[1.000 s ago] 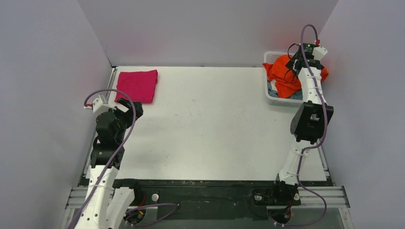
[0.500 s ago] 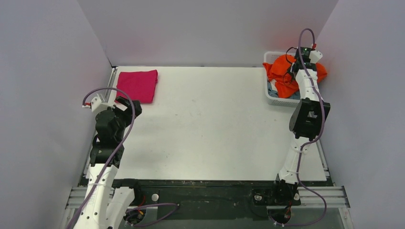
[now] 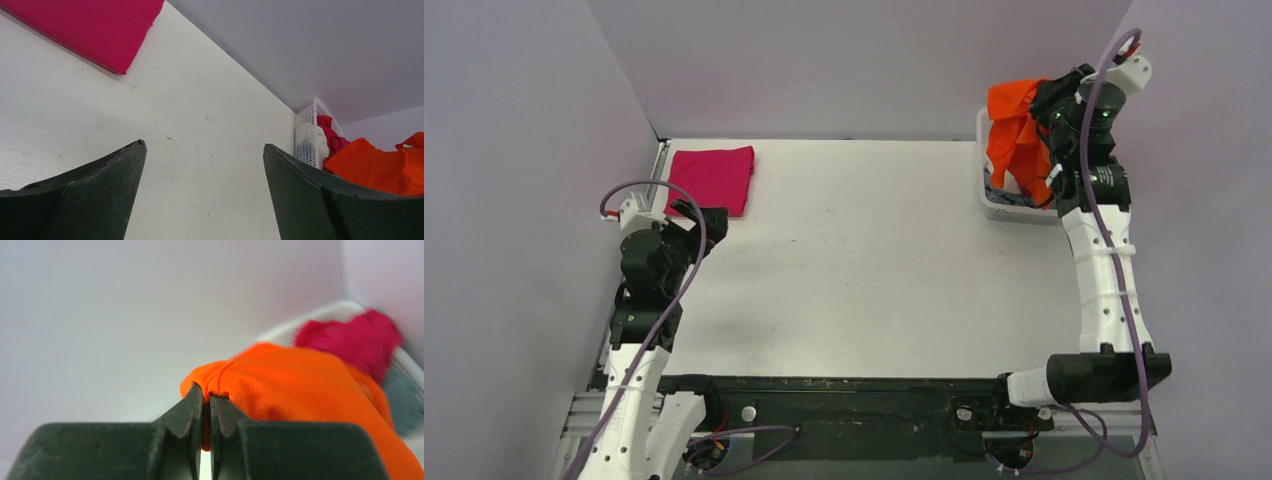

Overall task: Fold and stack the t-shirts
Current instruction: Move the tshirt to the center of the board

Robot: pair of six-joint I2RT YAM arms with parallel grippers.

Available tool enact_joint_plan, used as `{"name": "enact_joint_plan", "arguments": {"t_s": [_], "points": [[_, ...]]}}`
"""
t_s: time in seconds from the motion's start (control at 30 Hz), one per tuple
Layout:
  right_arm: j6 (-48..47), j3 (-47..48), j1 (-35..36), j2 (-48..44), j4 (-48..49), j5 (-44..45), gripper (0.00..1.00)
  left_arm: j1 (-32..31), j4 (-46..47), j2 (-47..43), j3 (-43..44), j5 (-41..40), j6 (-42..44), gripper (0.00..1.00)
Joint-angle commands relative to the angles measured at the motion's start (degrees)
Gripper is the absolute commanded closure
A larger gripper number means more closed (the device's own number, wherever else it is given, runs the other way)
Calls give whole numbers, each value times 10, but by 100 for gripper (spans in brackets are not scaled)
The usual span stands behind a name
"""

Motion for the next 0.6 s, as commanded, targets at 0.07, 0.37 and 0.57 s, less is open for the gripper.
{"name": "enact_joint_plan", "arguments": {"t_s": [0.07,0.37,0.57], "points": [[39,85,57,-60,38,-118,100,2,0,-14,14,60,-41,2],[62,147,230,-65,-4,-237,100,2,-83,-41,-4,39,-58,2],[58,59,337,-76,24,-243,100,2,-148,-65,-2,-4,-73,2]]}}
